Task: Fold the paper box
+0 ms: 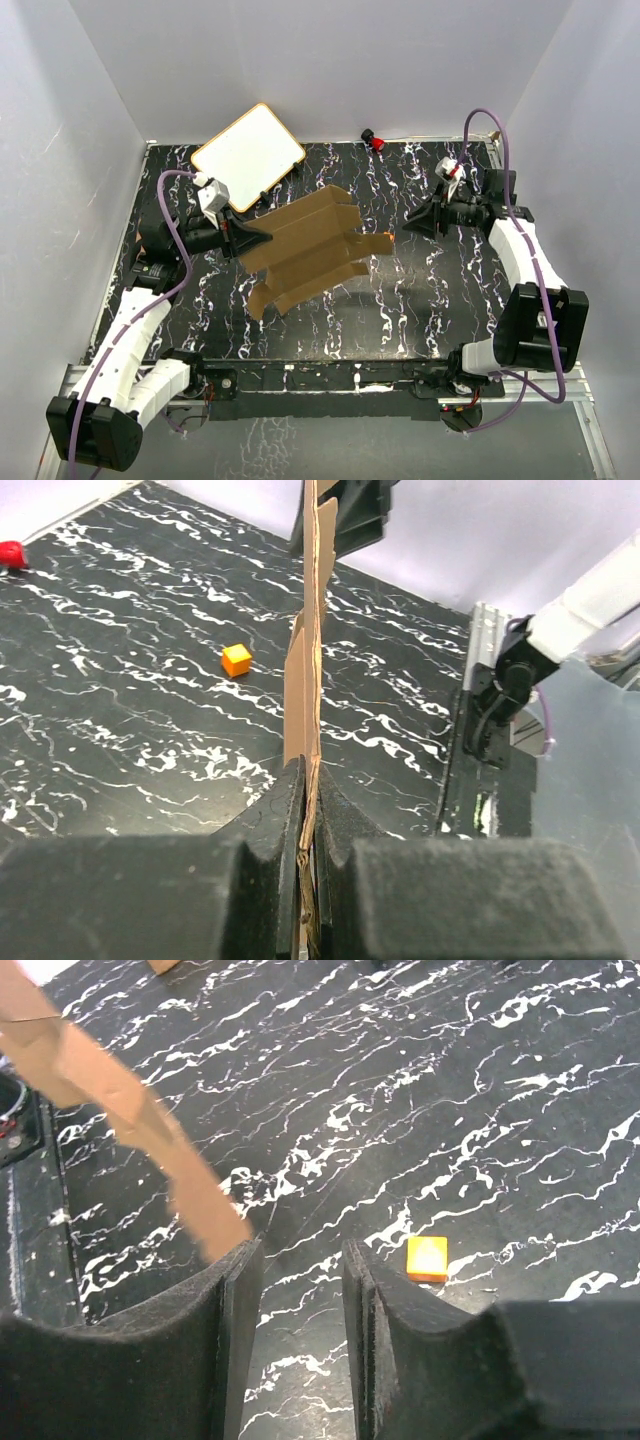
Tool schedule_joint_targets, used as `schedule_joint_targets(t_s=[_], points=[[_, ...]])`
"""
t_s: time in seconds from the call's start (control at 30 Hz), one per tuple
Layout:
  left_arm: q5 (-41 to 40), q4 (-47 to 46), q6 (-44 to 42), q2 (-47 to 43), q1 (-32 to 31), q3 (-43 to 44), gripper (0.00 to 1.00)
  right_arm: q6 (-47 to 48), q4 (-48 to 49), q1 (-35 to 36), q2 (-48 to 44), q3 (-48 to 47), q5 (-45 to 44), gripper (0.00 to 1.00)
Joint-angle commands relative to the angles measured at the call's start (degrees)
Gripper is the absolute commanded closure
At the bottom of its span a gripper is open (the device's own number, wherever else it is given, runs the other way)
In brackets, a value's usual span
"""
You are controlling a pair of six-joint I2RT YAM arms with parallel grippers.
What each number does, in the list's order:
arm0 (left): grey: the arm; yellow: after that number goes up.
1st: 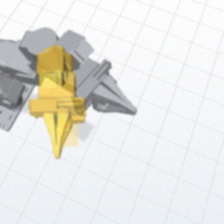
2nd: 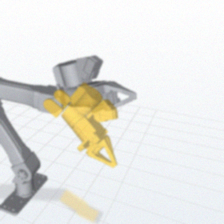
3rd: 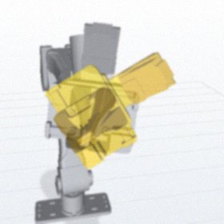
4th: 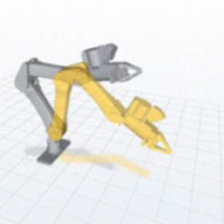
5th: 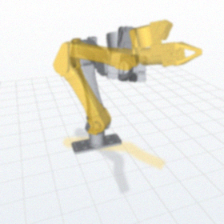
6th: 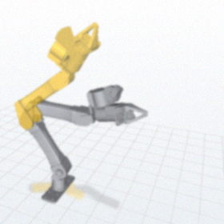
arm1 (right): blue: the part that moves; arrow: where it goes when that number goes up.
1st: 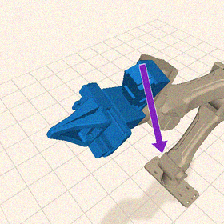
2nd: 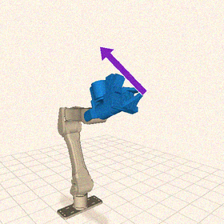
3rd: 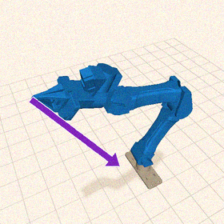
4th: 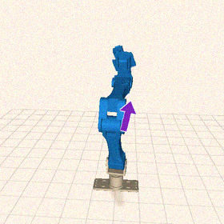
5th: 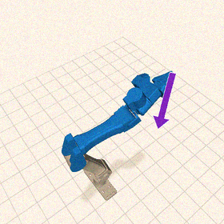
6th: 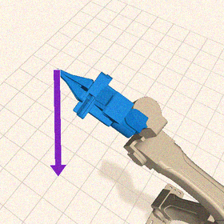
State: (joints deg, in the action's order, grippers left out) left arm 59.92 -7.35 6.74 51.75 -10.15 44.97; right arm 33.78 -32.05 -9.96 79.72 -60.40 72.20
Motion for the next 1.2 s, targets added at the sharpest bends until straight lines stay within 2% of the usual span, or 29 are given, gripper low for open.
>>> schedule_joint_targets(t_s=[0.0,0.07,0.17,0.33,0.53,0.9,1.17], points=[[6.1,-4.63,4.58,-1.05,0.05,0.01,1.0,-10.16,21.64,1.89,-1.45,1.55,-2.99,0.61],[6.37,-4.48,4.9,-0.51,0.05,0.55,1.0,-9.59,20.19,2.16,-0.52,0.32,-1.91,0.62],[6.82,-4.65,5.23,0.76,0.09,1.56,1.0,-3.56,13.19,3.36,0.48,-1.07,3.2,0.62],[7.13,-8.84,8.41,2.26,0.07,1.55,1.0,6.97,4.43,10.23,-0.8,1.23,6.11,0.6],[7.05,-13.4,11.55,1.64,0.11,-0.04,1.0,3.12,10.72,12.91,-3.78,6.69,5.9,0.56],[5.07,-19.73,16.06,2.12,0.05,-1.99,1.0,1.88,13.19,14.74,-6.72,10.25,9.88,0.49],[4.19,-25.81,20.41,3.39,0.05,-3.55,1.0,-3.64,19.29,15.31,-8.4,13.28,10.21,0.42]])
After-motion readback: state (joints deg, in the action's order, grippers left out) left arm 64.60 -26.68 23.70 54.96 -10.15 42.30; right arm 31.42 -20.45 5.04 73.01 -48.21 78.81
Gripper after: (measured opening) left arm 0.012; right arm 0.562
